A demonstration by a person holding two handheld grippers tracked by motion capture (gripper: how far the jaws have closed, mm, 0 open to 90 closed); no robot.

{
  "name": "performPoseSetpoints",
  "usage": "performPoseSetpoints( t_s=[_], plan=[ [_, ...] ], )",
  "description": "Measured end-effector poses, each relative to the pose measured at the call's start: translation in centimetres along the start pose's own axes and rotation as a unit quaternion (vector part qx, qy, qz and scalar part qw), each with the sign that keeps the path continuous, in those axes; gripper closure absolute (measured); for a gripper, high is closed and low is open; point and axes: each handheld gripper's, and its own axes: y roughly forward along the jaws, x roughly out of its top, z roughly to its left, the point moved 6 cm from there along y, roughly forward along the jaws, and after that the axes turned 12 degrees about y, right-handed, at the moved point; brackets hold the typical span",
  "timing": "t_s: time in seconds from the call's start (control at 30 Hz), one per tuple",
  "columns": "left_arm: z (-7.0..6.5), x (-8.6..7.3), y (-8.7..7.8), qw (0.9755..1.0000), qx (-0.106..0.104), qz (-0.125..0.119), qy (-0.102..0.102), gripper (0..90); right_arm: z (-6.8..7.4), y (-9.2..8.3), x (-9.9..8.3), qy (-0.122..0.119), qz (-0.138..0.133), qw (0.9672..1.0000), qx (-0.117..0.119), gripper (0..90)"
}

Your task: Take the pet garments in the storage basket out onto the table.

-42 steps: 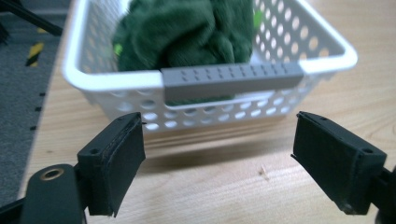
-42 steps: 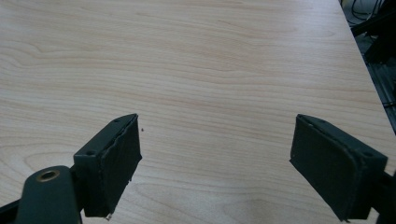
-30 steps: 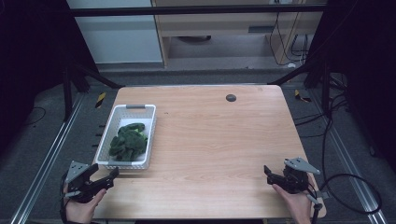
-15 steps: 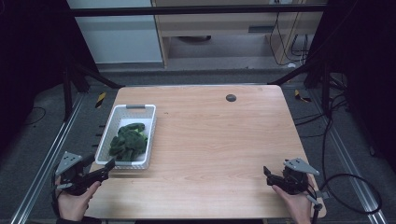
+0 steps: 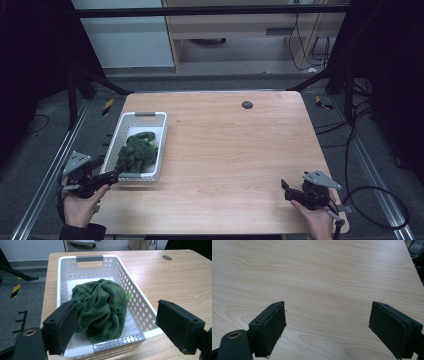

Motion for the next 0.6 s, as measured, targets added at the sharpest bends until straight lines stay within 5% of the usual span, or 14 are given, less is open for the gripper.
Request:
performPoseSetpoints(
  t_s=[0.6],
  plan=[
    [0.5,3.3,2.8,0.9991,-0.011,0.032,0.025,16.6,0.0,0.3,0.0,-0.004,0.002,1.0000,-0.001,13.3]
  ],
)
